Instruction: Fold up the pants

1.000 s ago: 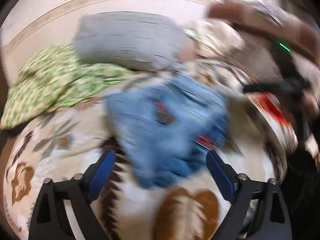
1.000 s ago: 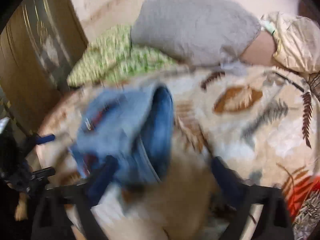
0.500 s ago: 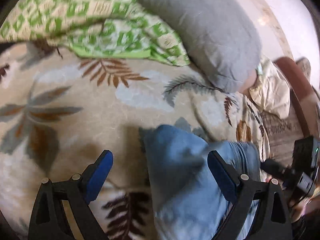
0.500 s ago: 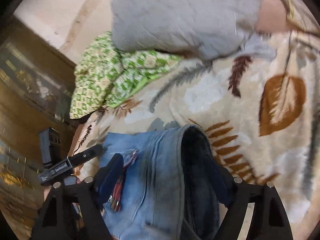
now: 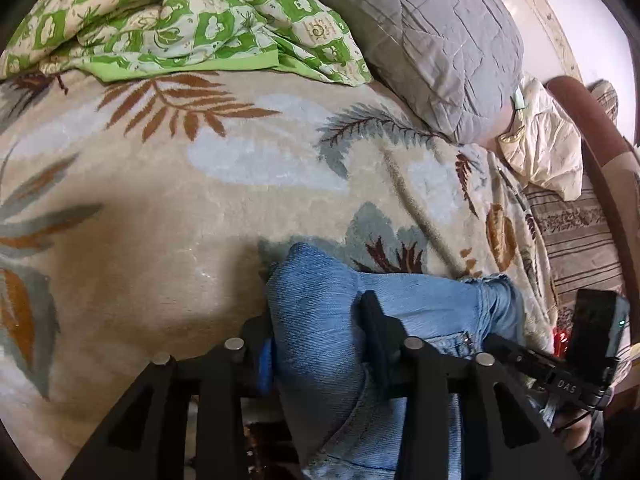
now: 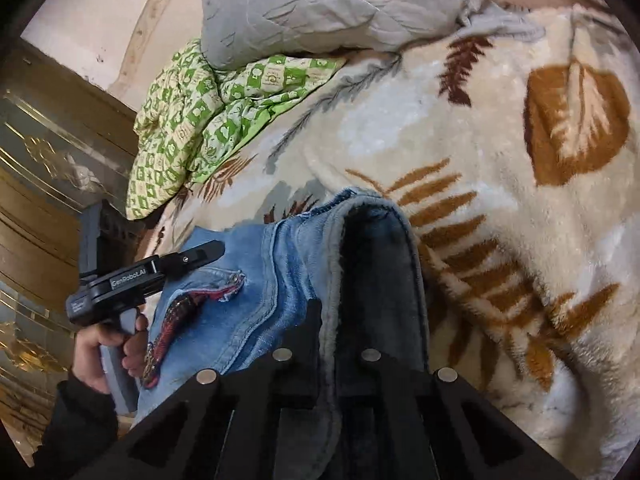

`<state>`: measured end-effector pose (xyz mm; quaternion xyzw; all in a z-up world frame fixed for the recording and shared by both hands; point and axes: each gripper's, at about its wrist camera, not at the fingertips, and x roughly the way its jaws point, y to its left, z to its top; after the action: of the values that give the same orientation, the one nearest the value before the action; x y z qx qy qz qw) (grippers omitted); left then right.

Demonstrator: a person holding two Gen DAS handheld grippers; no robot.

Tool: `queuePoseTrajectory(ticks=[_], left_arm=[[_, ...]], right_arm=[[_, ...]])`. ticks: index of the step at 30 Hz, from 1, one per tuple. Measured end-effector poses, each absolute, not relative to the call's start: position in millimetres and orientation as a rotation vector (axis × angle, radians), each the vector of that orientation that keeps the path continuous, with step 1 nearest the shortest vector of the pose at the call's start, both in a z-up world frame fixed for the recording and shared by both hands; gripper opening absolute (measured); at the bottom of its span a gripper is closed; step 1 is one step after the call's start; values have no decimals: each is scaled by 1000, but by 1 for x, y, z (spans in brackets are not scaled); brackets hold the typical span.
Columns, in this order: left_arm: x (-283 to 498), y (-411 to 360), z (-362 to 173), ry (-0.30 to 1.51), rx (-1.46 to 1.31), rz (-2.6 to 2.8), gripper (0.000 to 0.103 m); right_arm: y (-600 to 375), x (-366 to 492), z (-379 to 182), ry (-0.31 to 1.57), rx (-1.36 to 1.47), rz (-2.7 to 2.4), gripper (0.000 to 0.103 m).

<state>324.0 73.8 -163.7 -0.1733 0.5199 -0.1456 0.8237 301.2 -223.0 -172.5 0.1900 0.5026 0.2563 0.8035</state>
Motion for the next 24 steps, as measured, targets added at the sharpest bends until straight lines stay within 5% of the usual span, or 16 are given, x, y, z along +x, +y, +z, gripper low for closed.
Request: queuePoseTrajectory(ticks=[2, 4, 5, 8, 9, 14, 21, 23, 24], left_arm=[[320, 77, -160, 1076, -384, -302, 56], [311, 86, -153, 1049, -397, -245, 84], [305, 89, -146, 1024, -398, -207, 89], [275, 89, -115, 921, -375, -209, 100], [267, 86, -108, 908, -356, -230, 100], [199, 42, -81, 850, -64, -385, 101], [120, -16, -99, 687, 403, -469, 101], [116, -27, -108, 653, 504, -444, 101], [116, -29, -112, 642, 534, -429, 101]], right_arm=[[-219, 300, -166, 1060, 356, 542, 5], [-219, 298, -159, 1044, 334, 538, 12], [-220, 295, -152, 1029, 316, 525, 21], [-216, 276, -119, 957, 177, 449, 84], [-217, 269, -109, 926, 162, 438, 90], [-226, 222, -68, 820, 174, 522, 90], [-230, 203, -97, 926, 261, 509, 90], [-231, 207, -111, 964, 306, 501, 83], [-229, 208, -114, 971, 305, 502, 71]])
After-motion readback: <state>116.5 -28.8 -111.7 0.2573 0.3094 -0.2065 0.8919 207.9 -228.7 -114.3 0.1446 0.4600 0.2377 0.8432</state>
